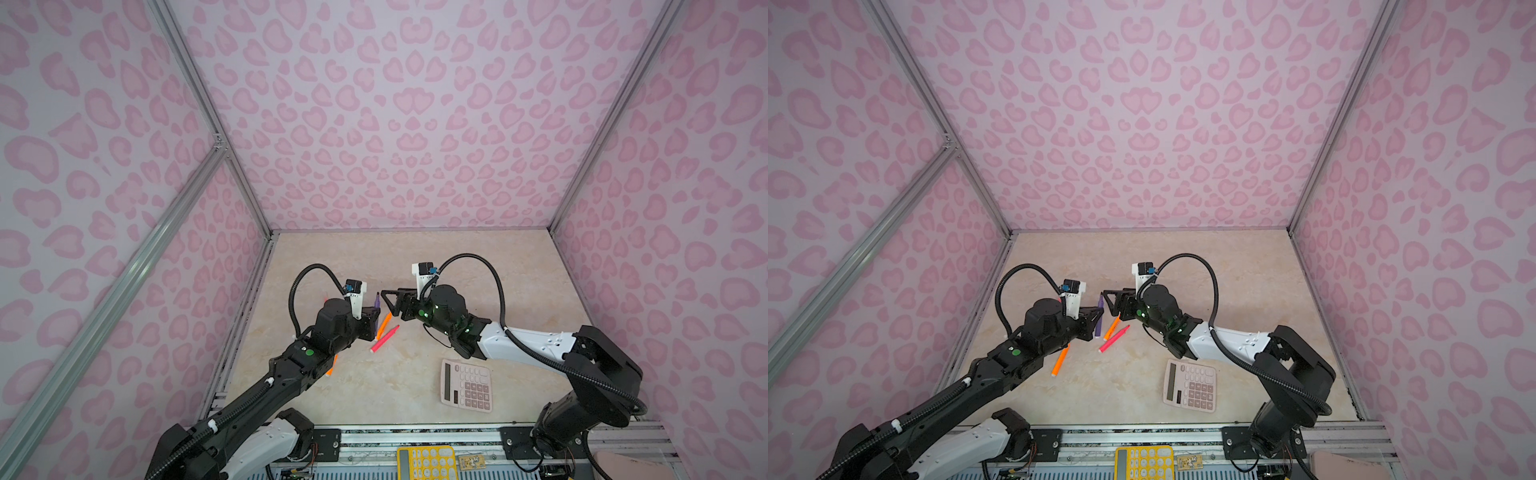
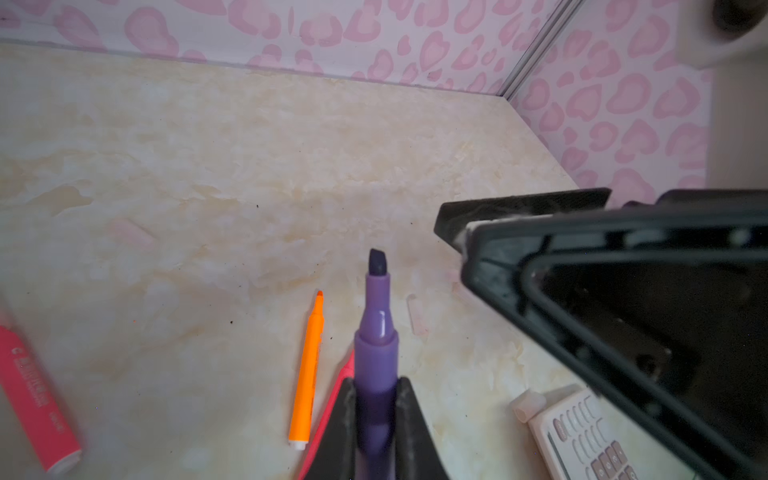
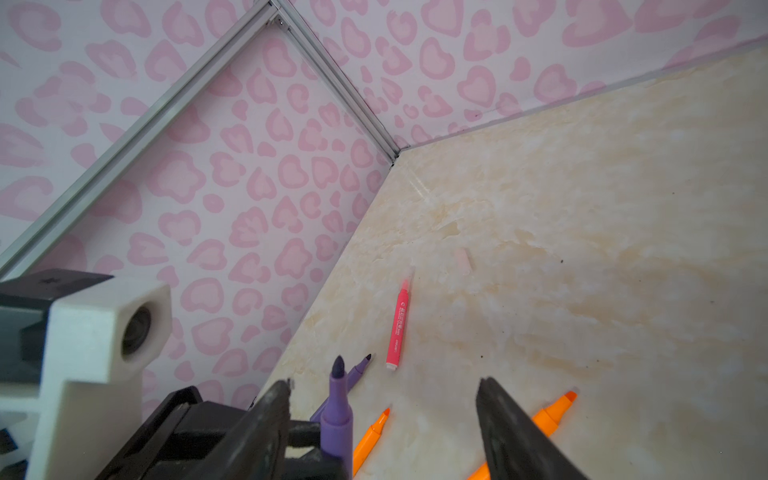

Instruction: Insert the pens into the pen caps

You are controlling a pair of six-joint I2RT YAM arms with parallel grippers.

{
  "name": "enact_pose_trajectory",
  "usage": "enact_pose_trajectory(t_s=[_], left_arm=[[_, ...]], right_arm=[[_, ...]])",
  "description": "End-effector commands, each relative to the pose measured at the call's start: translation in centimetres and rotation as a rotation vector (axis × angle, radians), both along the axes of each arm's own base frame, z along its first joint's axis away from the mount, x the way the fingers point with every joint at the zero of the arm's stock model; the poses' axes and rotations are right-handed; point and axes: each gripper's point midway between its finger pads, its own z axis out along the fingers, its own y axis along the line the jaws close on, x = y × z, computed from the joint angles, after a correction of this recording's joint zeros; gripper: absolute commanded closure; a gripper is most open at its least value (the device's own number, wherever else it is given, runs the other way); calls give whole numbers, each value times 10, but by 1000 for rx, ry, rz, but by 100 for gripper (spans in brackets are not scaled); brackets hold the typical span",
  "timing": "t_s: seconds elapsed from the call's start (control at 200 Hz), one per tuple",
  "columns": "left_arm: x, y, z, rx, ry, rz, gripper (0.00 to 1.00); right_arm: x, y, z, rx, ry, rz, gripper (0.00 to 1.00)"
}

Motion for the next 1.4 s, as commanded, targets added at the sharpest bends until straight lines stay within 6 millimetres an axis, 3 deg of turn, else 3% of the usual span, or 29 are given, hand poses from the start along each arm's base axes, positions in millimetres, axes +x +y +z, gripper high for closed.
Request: enact_pose_trajectory(t_s=[0.0, 0.255, 0.61, 0.98, 1.165, 1.395], left_arm=[[1, -4, 15, -31, -60, -19, 97], [-4, -5, 22, -48, -90, -37, 97], [-13, -11, 30, -61, -126, -87, 97], [-9, -6, 29, -39, -122, -49, 97], [-6, -5, 25, -30, -108, -30, 97], [-3, -11, 20, -26, -80, -49, 78]], right_arm=[[-6, 7, 5, 34, -18, 17, 30], [-16, 22, 4, 27, -11, 51, 35], [-16, 30, -3, 38, 26, 66, 55], [-18, 37, -3, 48, 44, 88, 92], [-18, 36, -6, 45, 53, 82, 100], [-18, 34, -3, 52, 51, 80, 100]])
